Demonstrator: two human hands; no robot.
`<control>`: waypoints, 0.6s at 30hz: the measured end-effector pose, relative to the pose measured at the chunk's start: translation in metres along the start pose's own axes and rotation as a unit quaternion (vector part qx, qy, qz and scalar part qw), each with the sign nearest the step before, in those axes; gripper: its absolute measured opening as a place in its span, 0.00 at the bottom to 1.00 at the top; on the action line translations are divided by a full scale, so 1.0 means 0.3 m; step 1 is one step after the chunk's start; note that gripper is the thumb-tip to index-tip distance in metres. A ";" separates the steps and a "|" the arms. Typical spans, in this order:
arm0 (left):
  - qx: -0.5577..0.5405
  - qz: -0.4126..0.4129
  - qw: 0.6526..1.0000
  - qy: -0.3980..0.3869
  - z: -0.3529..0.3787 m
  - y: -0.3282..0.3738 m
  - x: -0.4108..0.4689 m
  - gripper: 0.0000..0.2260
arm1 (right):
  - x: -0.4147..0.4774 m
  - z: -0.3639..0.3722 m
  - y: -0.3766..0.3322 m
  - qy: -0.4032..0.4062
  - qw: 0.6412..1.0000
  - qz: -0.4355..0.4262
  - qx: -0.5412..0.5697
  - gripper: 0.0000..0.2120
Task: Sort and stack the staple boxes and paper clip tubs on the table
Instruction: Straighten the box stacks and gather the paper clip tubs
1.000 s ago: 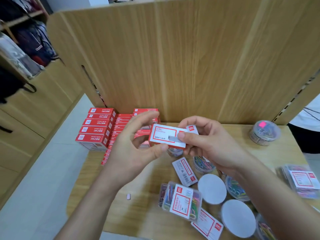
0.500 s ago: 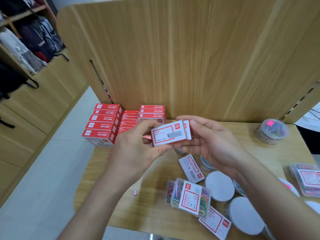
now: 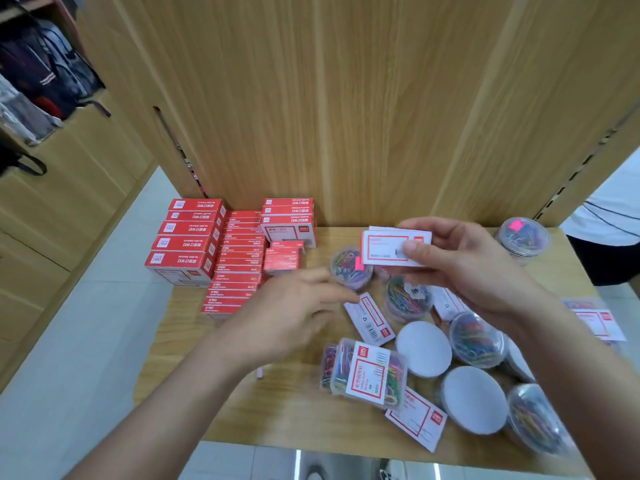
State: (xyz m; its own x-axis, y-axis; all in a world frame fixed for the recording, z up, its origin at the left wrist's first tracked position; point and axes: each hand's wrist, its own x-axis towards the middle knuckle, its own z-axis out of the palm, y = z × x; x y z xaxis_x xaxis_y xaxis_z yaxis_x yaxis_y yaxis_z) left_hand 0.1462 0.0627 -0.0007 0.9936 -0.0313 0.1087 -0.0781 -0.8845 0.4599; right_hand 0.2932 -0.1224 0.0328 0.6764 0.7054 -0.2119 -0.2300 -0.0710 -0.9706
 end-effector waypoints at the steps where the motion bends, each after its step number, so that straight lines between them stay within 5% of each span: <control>1: 0.049 0.013 0.997 -0.052 0.018 0.000 0.020 0.18 | -0.005 -0.011 0.004 -0.002 1.000 0.003 -0.003 0.11; 4: 0.161 0.002 0.976 -0.144 0.039 0.001 0.083 0.21 | -0.018 -0.012 0.019 0.010 1.000 0.004 -0.006 0.11; 9: 0.211 -0.006 0.968 -0.137 0.046 0.017 0.110 0.24 | -0.033 -0.002 0.047 0.079 0.996 0.009 0.036 0.14; 14: 0.210 -0.025 0.969 -0.125 0.039 -0.015 0.102 0.18 | -0.035 -0.003 0.060 0.116 0.992 0.001 0.052 0.12; 18: 0.091 -0.053 0.985 -0.136 -0.017 -0.045 0.051 0.17 | -0.030 0.010 0.054 0.139 0.988 -0.003 0.069 0.07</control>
State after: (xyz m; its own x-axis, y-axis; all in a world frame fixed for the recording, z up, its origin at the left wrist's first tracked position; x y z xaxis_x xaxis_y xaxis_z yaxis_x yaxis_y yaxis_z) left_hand 0.1621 0.0766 -0.0006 0.9824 -0.0363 -0.1834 0.0184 -0.9575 0.2879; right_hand 0.2813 -0.1279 0.0194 0.8402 0.4828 -0.2470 -0.3044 0.0429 -0.9516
